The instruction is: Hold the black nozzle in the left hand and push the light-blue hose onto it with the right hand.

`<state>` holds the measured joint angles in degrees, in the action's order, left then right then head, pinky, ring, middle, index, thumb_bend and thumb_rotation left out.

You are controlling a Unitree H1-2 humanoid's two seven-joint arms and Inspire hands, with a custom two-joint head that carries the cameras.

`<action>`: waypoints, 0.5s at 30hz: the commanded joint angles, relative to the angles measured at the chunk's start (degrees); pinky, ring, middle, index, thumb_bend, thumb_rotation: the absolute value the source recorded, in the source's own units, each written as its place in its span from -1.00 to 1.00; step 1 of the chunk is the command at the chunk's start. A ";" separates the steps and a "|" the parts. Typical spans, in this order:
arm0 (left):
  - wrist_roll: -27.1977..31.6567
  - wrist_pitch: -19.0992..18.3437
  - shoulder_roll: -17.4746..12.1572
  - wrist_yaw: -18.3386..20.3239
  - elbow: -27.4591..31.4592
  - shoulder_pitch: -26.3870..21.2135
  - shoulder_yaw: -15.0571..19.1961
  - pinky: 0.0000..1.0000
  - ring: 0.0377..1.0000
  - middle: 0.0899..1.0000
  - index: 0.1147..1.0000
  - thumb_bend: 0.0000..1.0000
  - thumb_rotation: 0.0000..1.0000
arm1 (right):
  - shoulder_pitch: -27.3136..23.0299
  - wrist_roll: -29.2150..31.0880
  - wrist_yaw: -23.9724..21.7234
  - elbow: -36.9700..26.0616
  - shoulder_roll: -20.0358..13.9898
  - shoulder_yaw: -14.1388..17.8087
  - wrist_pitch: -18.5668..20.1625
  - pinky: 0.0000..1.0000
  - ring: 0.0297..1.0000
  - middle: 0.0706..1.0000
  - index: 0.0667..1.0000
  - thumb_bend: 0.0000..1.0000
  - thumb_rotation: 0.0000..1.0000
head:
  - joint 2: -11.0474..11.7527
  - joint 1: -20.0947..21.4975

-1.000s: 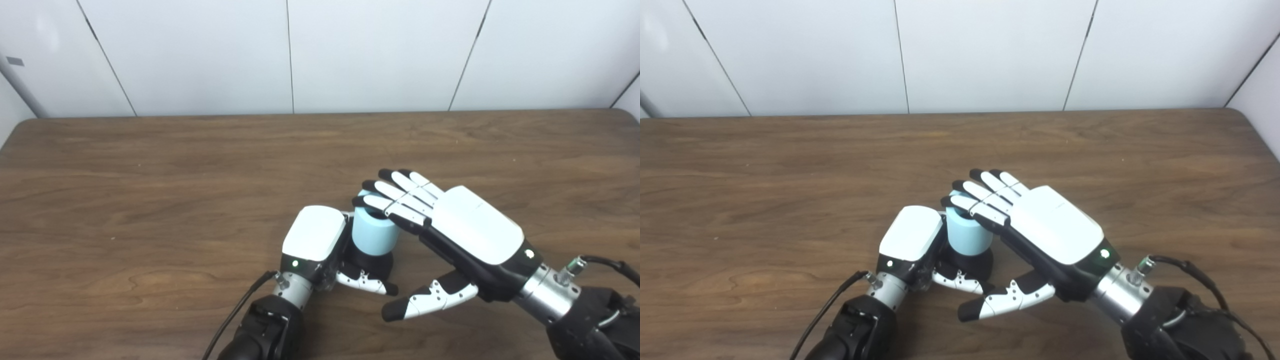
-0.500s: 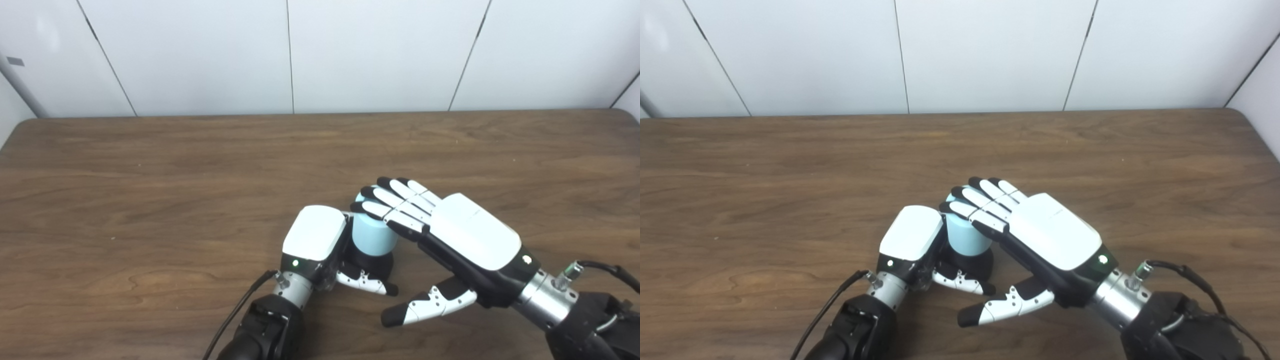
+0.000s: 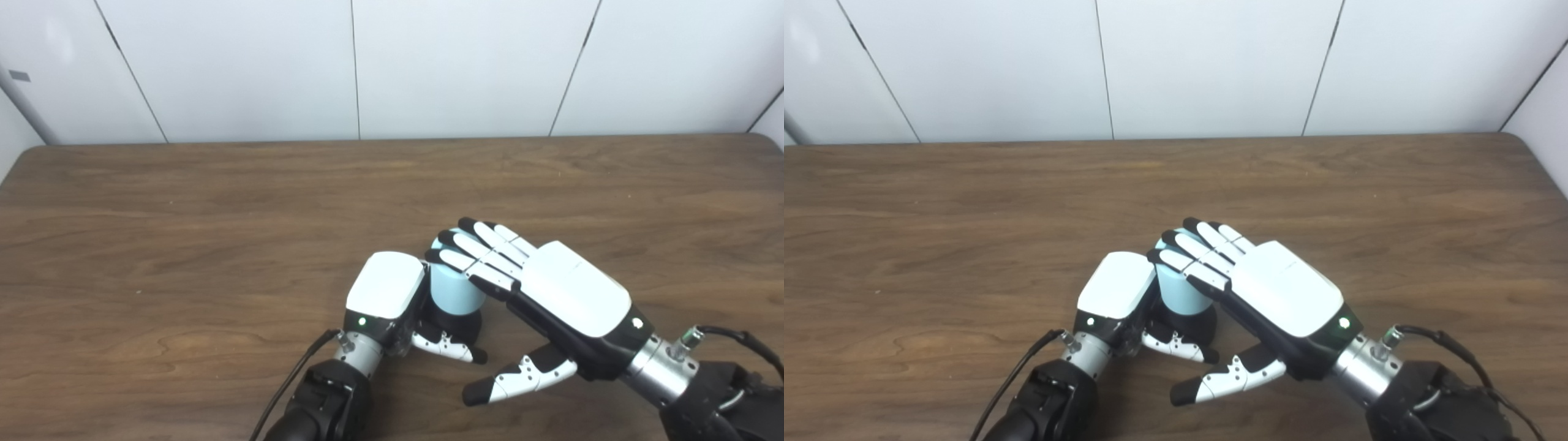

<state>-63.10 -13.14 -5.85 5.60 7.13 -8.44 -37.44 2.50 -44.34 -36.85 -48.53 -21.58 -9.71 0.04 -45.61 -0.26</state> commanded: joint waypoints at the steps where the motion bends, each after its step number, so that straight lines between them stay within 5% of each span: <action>1: -0.16 -0.75 -1.54 6.40 -2.04 3.80 -1.78 -0.38 -0.28 -0.30 -0.16 0.05 -1.00 | 3.28 -1.68 -3.77 3.88 -2.30 -1.27 0.02 0.94 0.99 0.85 0.75 0.35 1.00 | -0.01 0.03; 6: -0.14 -0.70 -1.48 6.45 -1.98 3.81 -1.73 -0.39 -0.29 -0.17 -0.17 0.05 -1.00 | 4.12 -1.90 -1.81 5.89 -2.83 -1.97 -0.23 0.92 0.98 0.85 0.75 0.35 1.00 | -0.11 0.06; 15: -0.54 -0.67 -1.28 7.02 -1.79 3.92 -1.64 -0.38 -0.27 -0.30 -0.16 0.05 -1.00 | 4.33 -2.17 0.30 7.91 -4.41 -3.08 -0.16 0.92 0.98 0.85 0.75 0.36 1.00 | -0.28 0.00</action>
<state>-63.94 -13.13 -5.85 6.63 7.55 -8.39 -37.39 3.54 -44.33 -30.71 -45.44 -23.16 -11.71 -1.15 -45.88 -0.18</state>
